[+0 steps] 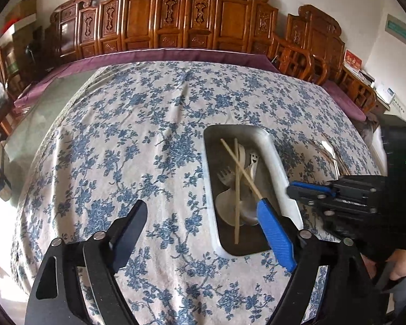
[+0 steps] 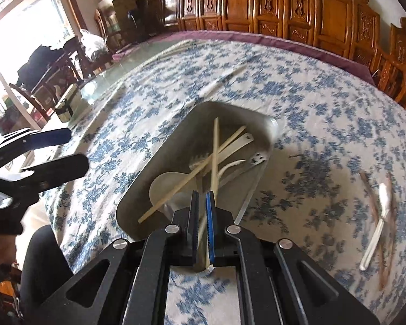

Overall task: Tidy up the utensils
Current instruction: 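Lower the bamboo chopstick into the grey tray and open the right tool, then move the right tool to the utensil pile and grasp the steel fork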

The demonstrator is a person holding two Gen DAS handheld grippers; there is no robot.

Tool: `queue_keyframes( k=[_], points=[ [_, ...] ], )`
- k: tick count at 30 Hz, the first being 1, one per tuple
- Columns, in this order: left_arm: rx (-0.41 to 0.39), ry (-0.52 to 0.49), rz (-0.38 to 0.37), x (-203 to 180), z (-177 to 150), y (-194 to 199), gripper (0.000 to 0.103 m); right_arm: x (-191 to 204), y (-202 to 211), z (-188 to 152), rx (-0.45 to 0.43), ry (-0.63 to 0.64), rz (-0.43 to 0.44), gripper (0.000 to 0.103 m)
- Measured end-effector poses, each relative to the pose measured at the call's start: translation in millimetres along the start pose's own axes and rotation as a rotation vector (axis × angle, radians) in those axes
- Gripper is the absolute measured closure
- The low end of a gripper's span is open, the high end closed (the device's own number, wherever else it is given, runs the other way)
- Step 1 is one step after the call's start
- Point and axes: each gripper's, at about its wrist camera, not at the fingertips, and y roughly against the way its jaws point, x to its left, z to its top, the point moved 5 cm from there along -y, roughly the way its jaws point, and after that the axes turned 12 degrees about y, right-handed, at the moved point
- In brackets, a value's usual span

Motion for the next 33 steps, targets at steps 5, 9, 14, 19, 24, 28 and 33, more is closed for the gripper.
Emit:
queue_keyframes(
  k=[5,9,14,19,24,28,33],
  points=[
    [0.002,-0.015,-0.014,-18.5,-1.8,-3.0,0.017,-22.2,37.3,-17.8,-0.039,-0.009,-0.033,0.096],
    [0.001,-0.036,-0.021,-35.8,-2.7,-5.6,0.016,-49.4,59.9,-39.2,-0.046,-0.025,-0.085,0.085],
    [-0.019,-0.070,-0.033,-60.3,-6.3,-7.3,0.016,-83.9,80.8,-70.1,-0.051,-0.066,-0.140,0.081],
    [-0.018,-0.091,-0.053,-82.5,-10.0,-11.8,0.016,-119.8,90.8,-100.8,-0.030,-0.114,-0.190,0.081],
    [-0.012,-0.114,-0.076,-104.1,-13.1,-17.1,0.016,-148.1,93.4,-125.4,-0.006,-0.145,-0.240,0.079],
    [-0.004,-0.142,-0.083,-123.5,-16.7,-25.5,0.011,-170.3,90.8,-143.0,0.018,-0.166,-0.269,0.077],
    [-0.025,-0.206,-0.072,-149.4,-21.6,-36.9,0.011,-189.8,83.7,-158.6,0.043,-0.184,-0.291,0.076]
  ],
)
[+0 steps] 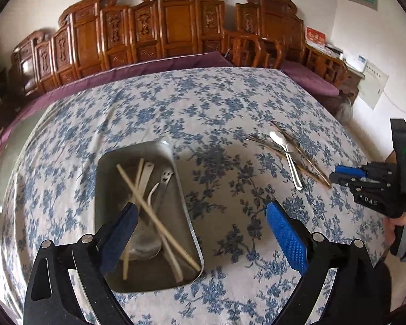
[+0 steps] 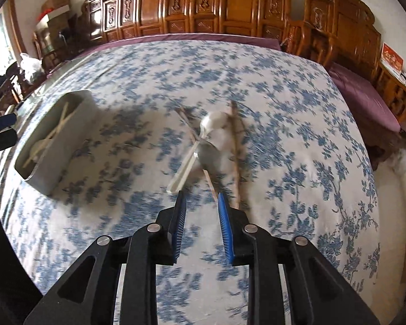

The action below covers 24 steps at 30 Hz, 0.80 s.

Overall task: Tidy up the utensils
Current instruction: 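Move the right tool to the utensil pile and grasp the steel fork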

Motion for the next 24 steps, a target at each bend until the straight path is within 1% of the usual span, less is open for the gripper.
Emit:
queue_keyframes(
  k=[6,10,16,20,24],
  points=[
    [0.039,-0.013,-0.023,-18.1,-2.1,-21.0,0.011,-19.3,-19.2,-3.0,0.024,-0.030,-0.001,0.076],
    [0.072,-0.034,-0.036,-31.6,-3.4,-35.4,0.011,-26.2,-29.2,3.3,0.025,-0.025,-0.002,0.076],
    [0.095,-0.040,-0.036,-43.8,-3.2,-53.0,0.011,-21.3,-40.6,27.3,0.005,0.013,0.034,0.076],
    [0.105,-0.032,-0.038,-47.8,-3.0,-60.1,0.011,-13.4,-55.0,40.1,0.018,0.042,0.052,0.077],
    [0.110,-0.032,-0.041,-50.3,-4.8,-62.4,0.011,-5.8,-69.1,45.4,0.044,0.069,0.050,0.077]
  ],
)
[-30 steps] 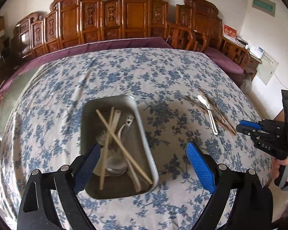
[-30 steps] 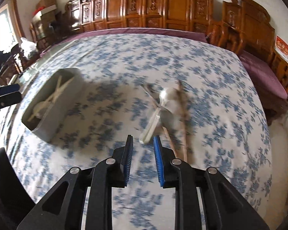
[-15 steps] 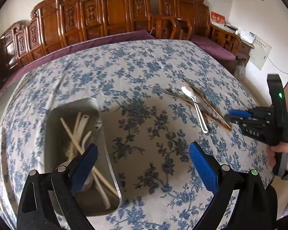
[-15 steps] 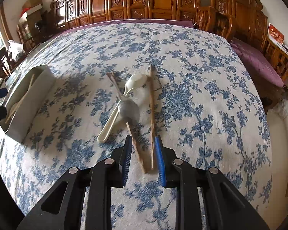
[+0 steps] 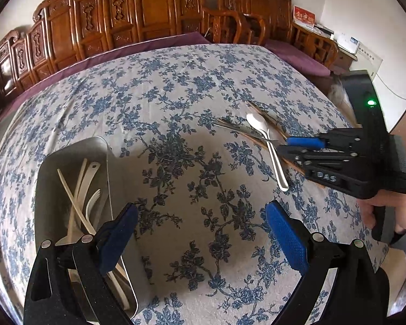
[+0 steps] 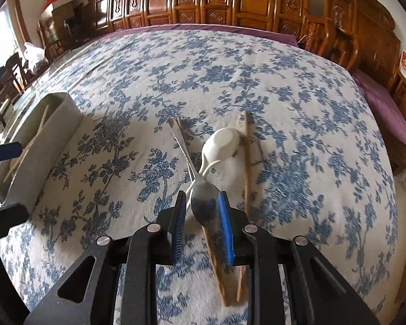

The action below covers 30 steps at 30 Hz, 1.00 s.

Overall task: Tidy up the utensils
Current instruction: 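Move the right tool to the utensil pile and grasp the steel fork, then grasp the white plastic spoon with the left tool while the right tool holds the fork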

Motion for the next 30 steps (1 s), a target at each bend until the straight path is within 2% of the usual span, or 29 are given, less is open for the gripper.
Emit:
queue_keyframes(
  k=[2,10,12,18,25,30],
  points=[
    [0.002,0.001,-0.002,0.1,-1.2,-0.7,0.011,1.7,-7.9,-0.8,0.032,0.015,-0.016,0.076],
    [0.009,0.013,-0.006,3.1,-4.3,-0.9,0.011,-1.6,-11.8,3.1,0.039,-0.011,-0.010,0.079],
    [0.008,0.012,-0.005,3.6,-5.0,-0.1,0.011,-3.3,-7.8,4.2,0.030,-0.026,-0.008,0.088],
    [0.013,0.010,-0.004,3.6,-6.1,-0.5,0.011,-12.2,-4.5,5.5,0.039,-0.034,-0.043,0.099],
    [0.019,0.005,-0.001,-1.8,-6.3,-4.6,0.011,-17.3,-4.5,3.5,0.021,-0.044,-0.024,0.101],
    [0.025,0.003,-0.003,-14.0,-0.7,-15.2,0.011,-20.6,14.0,0.4,-0.007,-0.052,-0.028,0.101]
  ],
)
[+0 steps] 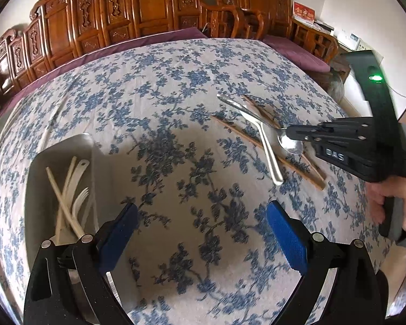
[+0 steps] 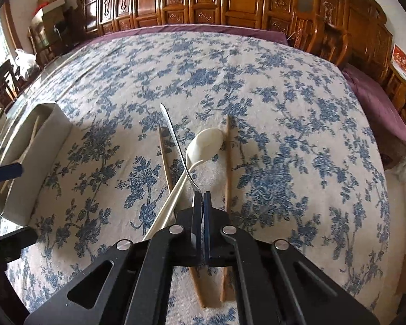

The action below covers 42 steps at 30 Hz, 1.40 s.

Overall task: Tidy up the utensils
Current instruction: 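Grasp the white plastic spoon with the left tool while the right tool holds the fork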

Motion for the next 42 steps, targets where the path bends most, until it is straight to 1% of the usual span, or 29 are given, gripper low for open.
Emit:
queue_keyframes(
  k=[5,8,9,11,13,14,16,17,18,19,20,22,25,27,28,29,30,33,37,42],
  points=[
    [0.012,0.003,-0.015,-20.2,8.8,-19.8,0.011,-14.1,21.9,-9.5,-0.032,-0.026,-0.006,0.101],
    [0.023,0.000,-0.023,-32.9,12.9,-32.3,0.012,-24.1,32.9,-21.2,-0.039,-0.045,-0.010,0.101],
    [0.024,0.000,-0.029,-38.5,14.6,-36.9,0.014,-27.7,36.0,-25.9,-0.040,-0.051,-0.010,0.101],
    [0.033,-0.006,-0.032,-47.6,17.0,-44.8,0.025,-33.8,40.2,-34.6,-0.041,-0.058,-0.014,0.101],
    [0.049,-0.012,-0.040,-57.2,18.4,-54.3,0.032,-40.3,43.1,-42.7,-0.040,-0.067,-0.016,0.101],
    [0.059,-0.015,-0.043,-61.2,18.7,-58.4,0.034,-42.4,43.6,-44.9,-0.039,-0.071,-0.017,0.101],
    [0.075,-0.024,-0.053,-69.2,18.6,-66.4,0.034,-47.9,45.8,-51.7,-0.040,-0.080,-0.021,0.101],
    [0.076,-0.032,-0.047,-72.6,18.8,-69.8,0.037,-50.8,46.7,-55.0,-0.039,-0.087,-0.020,0.101],
    [0.077,-0.044,-0.031,-76.2,18.4,-74.1,0.042,-53.2,47.6,-57.9,-0.038,-0.092,-0.020,0.101],
    [0.089,-0.050,-0.020,-78.6,17.7,-79.1,0.050,-54.5,47.8,-59.6,-0.038,-0.094,-0.019,0.101],
    [0.099,-0.051,-0.016,-79.7,17.3,-82.4,0.054,-56.0,48.8,-61.8,-0.038,-0.095,-0.020,0.101],
    [0.111,-0.054,-0.007,-81.8,16.0,-88.9,0.057,-58.2,50.7,-65.3,-0.039,-0.095,-0.020,0.101],
    [0.089,-0.079,0.019,-85.0,18.1,-92.2,0.057,-60.1,52.8,-68.4,-0.038,-0.094,-0.021,0.101],
    [0.082,-0.080,0.028,-85.4,21.0,-94.2,0.061,-60.2,53.0,-69.2,-0.038,-0.094,-0.023,0.101],
    [0.080,-0.077,0.029,-84.7,22.0,-94.0,0.069,-59.8,53.4,-69.7,-0.037,-0.095,-0.023,0.101],
    [0.079,-0.070,0.032,-83.3,23.3,-93.5,0.088,-59.5,53.9,-69.7,-0.037,-0.095,-0.024,0.101],
    [0.081,-0.065,0.033,-82.5,23.4,-93.3,0.092,-58.2,54.6,-69.7,-0.037,-0.095,-0.024,0.101],
    [0.097,-0.050,0.025,-75.7,22.4,-90.5,0.093,-54.9,55.9,-68.5,-0.035,-0.091,-0.025,0.101],
    [0.083,-0.028,0.018,-59.7,20.6,-74.4,0.093,-43.3,61.6,-64.6,-0.038,-0.084,-0.027,0.101],
    [0.040,-0.022,0.015,-40.6,19.1,-43.1,0.093,-22.6,67.7,-56.8,-0.039,-0.065,-0.031,0.101]
  ],
)
